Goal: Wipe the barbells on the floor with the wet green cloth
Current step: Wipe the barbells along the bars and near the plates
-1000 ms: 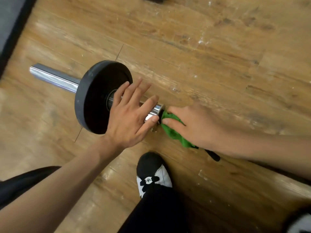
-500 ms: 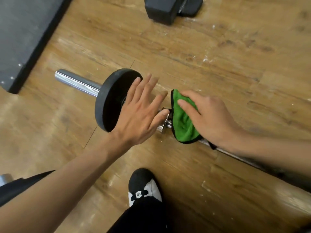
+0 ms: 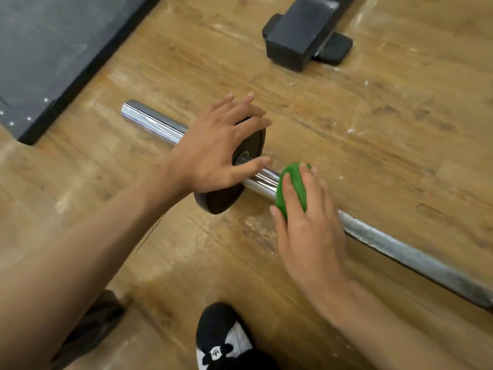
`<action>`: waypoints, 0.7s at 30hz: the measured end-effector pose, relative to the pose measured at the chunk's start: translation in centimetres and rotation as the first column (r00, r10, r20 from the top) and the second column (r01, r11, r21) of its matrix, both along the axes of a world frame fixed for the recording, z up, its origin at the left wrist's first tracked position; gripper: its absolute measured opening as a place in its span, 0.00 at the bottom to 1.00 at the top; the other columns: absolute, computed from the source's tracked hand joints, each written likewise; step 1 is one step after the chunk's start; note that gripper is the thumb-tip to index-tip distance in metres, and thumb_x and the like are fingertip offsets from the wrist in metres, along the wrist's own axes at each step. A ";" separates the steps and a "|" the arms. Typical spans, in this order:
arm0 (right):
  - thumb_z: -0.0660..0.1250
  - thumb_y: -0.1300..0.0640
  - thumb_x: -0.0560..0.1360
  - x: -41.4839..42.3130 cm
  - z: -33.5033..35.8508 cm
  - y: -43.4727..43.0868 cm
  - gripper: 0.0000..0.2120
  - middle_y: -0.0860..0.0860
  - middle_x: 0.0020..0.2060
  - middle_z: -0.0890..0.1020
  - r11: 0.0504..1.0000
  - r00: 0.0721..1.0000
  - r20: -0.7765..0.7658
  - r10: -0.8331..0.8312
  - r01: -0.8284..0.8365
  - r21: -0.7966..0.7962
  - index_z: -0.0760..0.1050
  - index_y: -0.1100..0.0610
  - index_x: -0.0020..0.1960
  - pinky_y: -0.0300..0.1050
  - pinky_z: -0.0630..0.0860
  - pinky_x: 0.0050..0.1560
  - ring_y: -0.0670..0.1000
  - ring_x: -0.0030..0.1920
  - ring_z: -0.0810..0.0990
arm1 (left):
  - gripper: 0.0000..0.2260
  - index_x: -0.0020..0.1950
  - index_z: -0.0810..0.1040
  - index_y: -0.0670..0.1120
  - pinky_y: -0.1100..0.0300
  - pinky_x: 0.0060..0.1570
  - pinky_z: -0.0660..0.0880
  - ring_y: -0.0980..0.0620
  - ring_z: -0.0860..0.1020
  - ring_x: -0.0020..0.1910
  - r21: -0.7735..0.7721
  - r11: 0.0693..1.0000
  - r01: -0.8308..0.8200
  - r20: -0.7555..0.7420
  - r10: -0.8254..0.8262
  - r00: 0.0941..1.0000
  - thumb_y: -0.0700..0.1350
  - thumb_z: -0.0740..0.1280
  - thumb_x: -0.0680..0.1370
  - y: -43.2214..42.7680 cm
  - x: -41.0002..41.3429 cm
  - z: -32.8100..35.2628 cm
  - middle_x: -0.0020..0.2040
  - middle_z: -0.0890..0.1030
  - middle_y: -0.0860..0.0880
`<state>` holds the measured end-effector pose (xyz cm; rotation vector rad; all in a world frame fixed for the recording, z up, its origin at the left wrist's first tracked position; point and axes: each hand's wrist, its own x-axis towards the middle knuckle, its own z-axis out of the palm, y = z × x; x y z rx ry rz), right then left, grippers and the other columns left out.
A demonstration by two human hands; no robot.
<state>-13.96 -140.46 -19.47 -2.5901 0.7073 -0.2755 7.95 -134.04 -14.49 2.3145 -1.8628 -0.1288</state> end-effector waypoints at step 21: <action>0.64 0.59 0.77 4.5 -0.2 -4.4 0.26 0.65 0.76 0.67 0.963 0.963 0.031 -0.268 0.267 0.038 0.69 0.68 0.72 0.56 0.71 0.72 0.65 0.74 0.70 | 0.27 0.70 0.77 0.40 0.64 0.66 0.65 0.46 0.73 0.70 -0.178 0.970 -0.168 -0.223 0.126 0.967 0.56 0.64 0.77 -5.5 2.1 -1.3 0.72 0.74 0.42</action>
